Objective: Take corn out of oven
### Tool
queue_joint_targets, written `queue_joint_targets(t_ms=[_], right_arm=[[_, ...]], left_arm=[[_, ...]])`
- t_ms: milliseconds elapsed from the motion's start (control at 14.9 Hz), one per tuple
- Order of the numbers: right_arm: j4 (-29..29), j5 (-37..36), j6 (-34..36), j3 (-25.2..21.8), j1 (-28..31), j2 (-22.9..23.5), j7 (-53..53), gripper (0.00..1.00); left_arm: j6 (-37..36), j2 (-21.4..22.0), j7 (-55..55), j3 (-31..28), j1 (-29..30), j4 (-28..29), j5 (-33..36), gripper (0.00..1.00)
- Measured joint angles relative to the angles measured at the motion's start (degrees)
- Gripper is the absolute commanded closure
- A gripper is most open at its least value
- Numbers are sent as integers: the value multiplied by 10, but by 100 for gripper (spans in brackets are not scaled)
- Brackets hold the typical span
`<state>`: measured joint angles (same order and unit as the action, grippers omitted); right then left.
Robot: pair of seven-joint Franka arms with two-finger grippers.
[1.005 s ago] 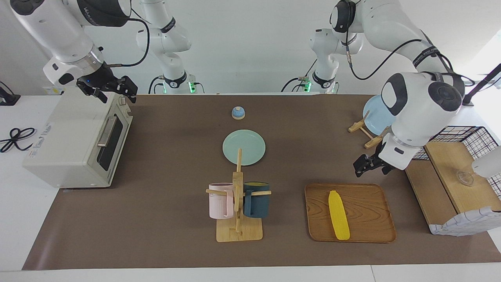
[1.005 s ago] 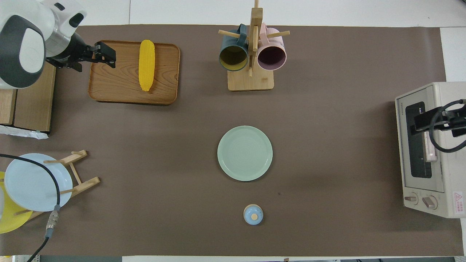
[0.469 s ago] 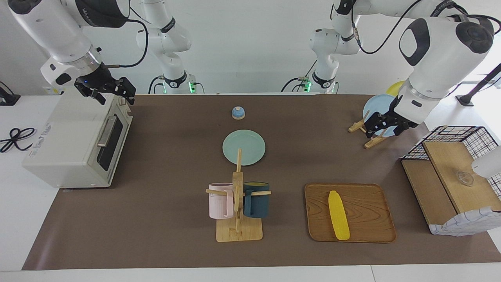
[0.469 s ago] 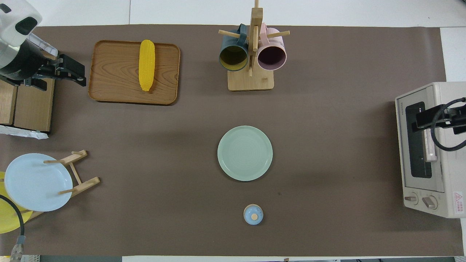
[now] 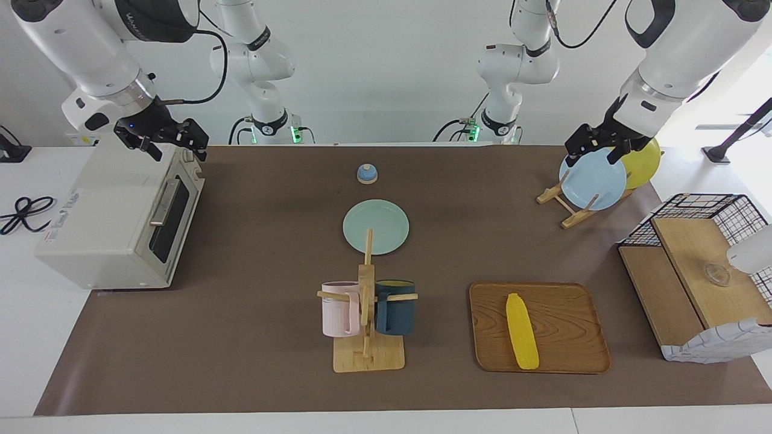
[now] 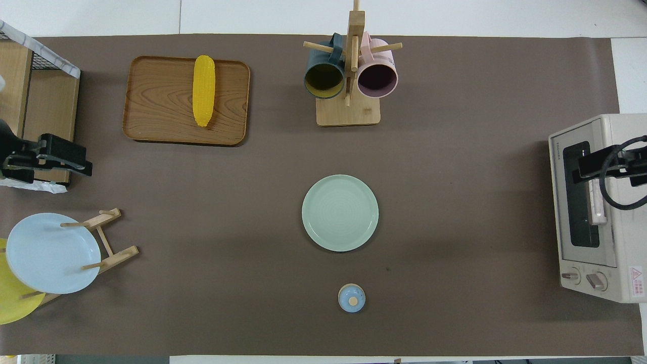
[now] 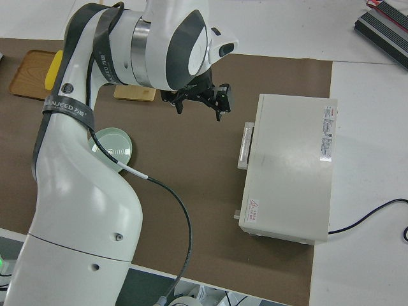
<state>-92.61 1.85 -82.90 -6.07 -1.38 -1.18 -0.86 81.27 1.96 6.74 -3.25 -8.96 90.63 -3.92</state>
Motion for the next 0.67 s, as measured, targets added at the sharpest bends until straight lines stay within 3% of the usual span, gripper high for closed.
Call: queue_joint_targets(t_ms=[201, 670], right_arm=[[0, 0, 0, 0, 0, 0, 0, 0], [0, 0, 0, 0, 0, -1, 0, 0]], left_arm=[[21, 25, 3, 52, 38, 49, 0, 0], [39, 20, 3, 56, 40, 35, 7, 0]])
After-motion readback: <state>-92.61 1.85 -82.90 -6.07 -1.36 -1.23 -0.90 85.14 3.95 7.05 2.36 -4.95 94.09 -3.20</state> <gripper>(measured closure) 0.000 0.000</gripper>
